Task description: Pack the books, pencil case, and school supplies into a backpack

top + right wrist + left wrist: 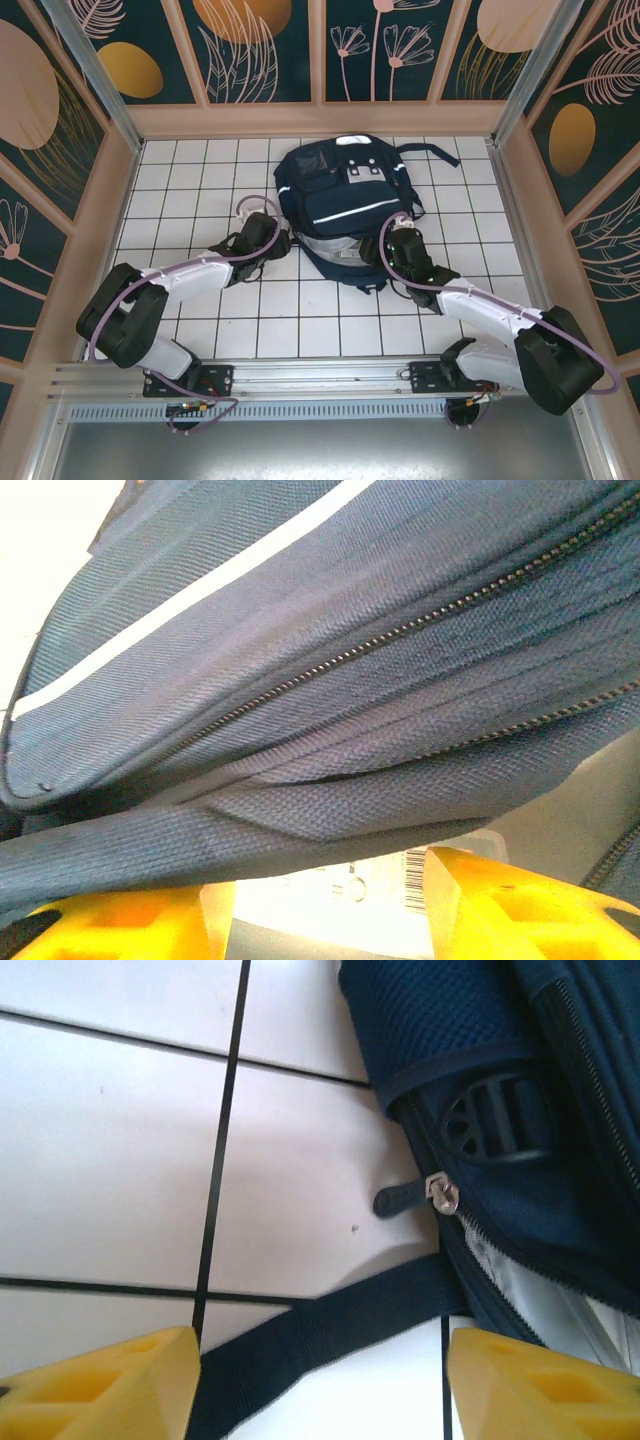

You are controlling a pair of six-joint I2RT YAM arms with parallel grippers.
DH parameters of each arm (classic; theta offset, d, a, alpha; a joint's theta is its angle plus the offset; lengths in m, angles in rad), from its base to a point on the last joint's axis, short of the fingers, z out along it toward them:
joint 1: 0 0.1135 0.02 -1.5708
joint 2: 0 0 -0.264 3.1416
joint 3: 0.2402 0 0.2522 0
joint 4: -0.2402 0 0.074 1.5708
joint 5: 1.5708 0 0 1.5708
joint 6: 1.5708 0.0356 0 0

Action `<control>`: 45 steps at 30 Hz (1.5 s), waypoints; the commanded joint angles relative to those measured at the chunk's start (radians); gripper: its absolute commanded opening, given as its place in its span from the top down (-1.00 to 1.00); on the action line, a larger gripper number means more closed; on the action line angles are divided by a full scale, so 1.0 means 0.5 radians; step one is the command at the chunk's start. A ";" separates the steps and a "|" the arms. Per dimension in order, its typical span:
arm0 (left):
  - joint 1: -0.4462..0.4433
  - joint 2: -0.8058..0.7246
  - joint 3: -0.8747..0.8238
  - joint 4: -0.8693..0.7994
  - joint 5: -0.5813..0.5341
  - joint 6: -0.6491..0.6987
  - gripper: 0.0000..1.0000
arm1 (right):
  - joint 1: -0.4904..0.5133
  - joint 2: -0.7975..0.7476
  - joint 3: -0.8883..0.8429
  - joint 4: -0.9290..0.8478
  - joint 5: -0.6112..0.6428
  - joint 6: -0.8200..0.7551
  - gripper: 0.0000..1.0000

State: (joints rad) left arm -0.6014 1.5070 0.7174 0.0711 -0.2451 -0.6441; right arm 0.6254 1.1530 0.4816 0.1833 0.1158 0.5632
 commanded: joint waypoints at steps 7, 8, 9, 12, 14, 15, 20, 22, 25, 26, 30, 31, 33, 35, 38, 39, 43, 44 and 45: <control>-0.002 0.121 -0.122 0.372 0.032 0.655 -0.15 | 0.019 -0.184 -0.015 0.045 0.035 -0.067 -0.07; -0.001 0.137 -0.132 0.400 0.088 0.712 -0.06 | 0.019 -0.197 -0.013 0.036 0.040 -0.076 -0.07; -0.003 0.153 -0.146 0.439 0.134 0.751 -0.03 | 0.019 -0.212 -0.015 0.030 0.038 -0.083 -0.07; -0.003 0.195 -0.174 0.560 0.154 0.852 0.18 | 0.019 -0.237 -0.036 0.036 0.035 -0.089 -0.08; -0.002 0.243 -0.155 0.608 0.099 0.893 0.12 | 0.019 -0.244 -0.050 0.052 0.023 -0.086 -0.09; -0.002 0.276 -0.131 0.609 0.080 0.922 0.11 | 0.018 -0.248 -0.055 0.059 0.016 -0.086 -0.08; -0.001 0.499 0.023 0.622 0.079 1.024 0.08 | 0.018 -0.259 -0.088 0.117 -0.004 -0.089 -0.09; -0.001 0.547 0.044 0.660 0.025 1.021 0.09 | 0.019 -0.263 -0.096 0.127 -0.010 -0.090 -0.09; -0.001 0.603 0.071 0.684 -0.058 1.017 0.09 | 0.019 -0.271 -0.115 0.147 -0.029 -0.092 -0.09; -0.001 0.614 0.077 0.696 -0.073 1.020 0.09 | 0.019 -0.267 -0.121 0.152 -0.035 -0.091 -0.09; -0.003 0.616 0.102 0.702 -0.040 1.045 0.08 | 0.019 -0.258 -0.135 0.166 -0.041 -0.096 -0.09; 0.000 0.600 0.102 0.692 0.004 1.049 0.08 | 0.019 -0.257 -0.138 0.168 -0.041 -0.096 -0.09; -0.001 0.554 0.093 0.662 0.045 1.031 0.03 | 0.018 -0.259 -0.154 0.176 -0.046 -0.079 -0.13; -0.001 0.481 0.068 0.631 0.057 1.006 0.01 | 0.019 -0.258 -0.183 0.186 -0.040 -0.047 -0.15; -0.002 0.337 0.003 0.620 0.091 0.954 -0.03 | 0.022 -0.294 -0.229 0.192 -0.056 0.019 -0.21; 0.000 0.302 -0.017 0.611 0.085 0.937 -0.03 | 0.021 -0.319 -0.248 0.189 -0.066 0.041 -0.23; -0.002 0.161 -0.099 0.604 0.090 0.862 -0.06 | 0.035 -0.477 -0.335 0.160 -0.130 0.214 -0.42; -0.002 0.124 -0.127 0.625 0.086 0.838 -0.08 | 0.036 -0.523 -0.371 0.173 -0.167 0.280 -0.47; -0.003 0.097 -0.148 0.640 0.072 0.819 -0.11 | 0.037 -0.565 -0.405 0.195 -0.191 0.342 -0.51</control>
State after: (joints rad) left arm -0.6022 1.5959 0.6811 0.3855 -0.2138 -0.1875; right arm 0.6350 0.9230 0.3157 0.2428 0.0669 0.6411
